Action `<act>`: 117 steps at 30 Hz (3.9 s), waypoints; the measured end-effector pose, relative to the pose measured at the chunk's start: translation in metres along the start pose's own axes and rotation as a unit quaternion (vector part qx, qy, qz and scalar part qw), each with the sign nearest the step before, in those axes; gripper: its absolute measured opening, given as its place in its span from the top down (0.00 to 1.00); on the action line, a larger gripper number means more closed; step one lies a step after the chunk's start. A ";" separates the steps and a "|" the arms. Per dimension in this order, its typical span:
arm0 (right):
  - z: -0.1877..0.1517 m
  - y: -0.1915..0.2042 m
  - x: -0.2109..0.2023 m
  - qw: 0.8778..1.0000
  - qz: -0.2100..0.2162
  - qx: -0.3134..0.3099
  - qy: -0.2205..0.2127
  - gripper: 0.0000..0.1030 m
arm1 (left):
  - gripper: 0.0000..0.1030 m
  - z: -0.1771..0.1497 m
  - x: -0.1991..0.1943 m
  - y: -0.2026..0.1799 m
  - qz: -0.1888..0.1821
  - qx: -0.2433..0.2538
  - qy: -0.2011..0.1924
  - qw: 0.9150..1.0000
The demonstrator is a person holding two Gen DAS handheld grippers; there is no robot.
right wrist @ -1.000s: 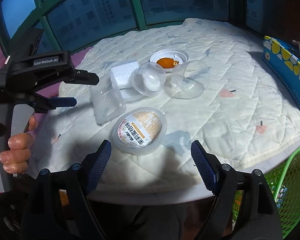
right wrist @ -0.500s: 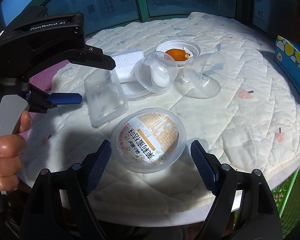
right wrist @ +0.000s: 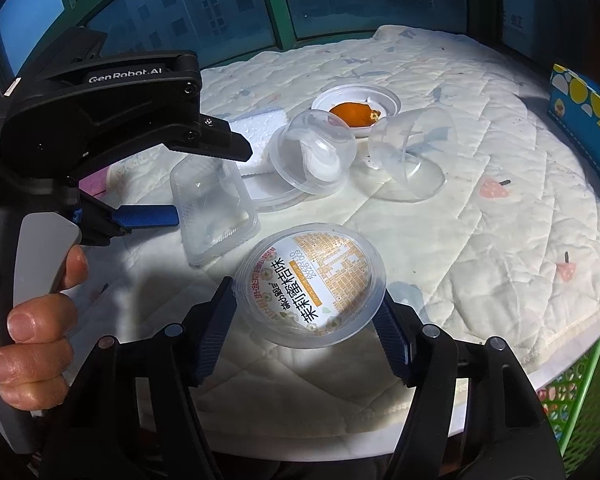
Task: Collect trash
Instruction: 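Grasp the round labeled cup lid with the right gripper while the left approaches the clear tray, then carry the labeled cup with the right gripper while the left carries the clear tray to the green basket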
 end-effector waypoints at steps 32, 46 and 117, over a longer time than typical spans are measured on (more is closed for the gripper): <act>-0.006 -0.034 -0.062 0.998 -0.014 0.043 -0.054 0.36 | 0.39 -0.008 -0.010 -0.011 -0.009 0.023 -0.010 1.000; -0.009 -0.050 -0.073 0.996 -0.022 0.057 -0.063 0.36 | 0.24 -0.016 0.010 -0.021 0.061 0.053 -0.016 0.997; -0.180 -0.288 -0.257 0.917 -0.210 0.310 -0.138 0.27 | 0.49 -0.274 0.042 -0.318 -0.086 0.431 0.102 0.892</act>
Point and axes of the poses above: each gripper's, at about its wrist camera, not at the fingertips, and x roughly the way its jaws point, y to its left, z to its top, the point moved 10 cm from there along x, roughly the way its jaws point, and after that the axes turned 8 degrees about z, right-handed, at the moved point
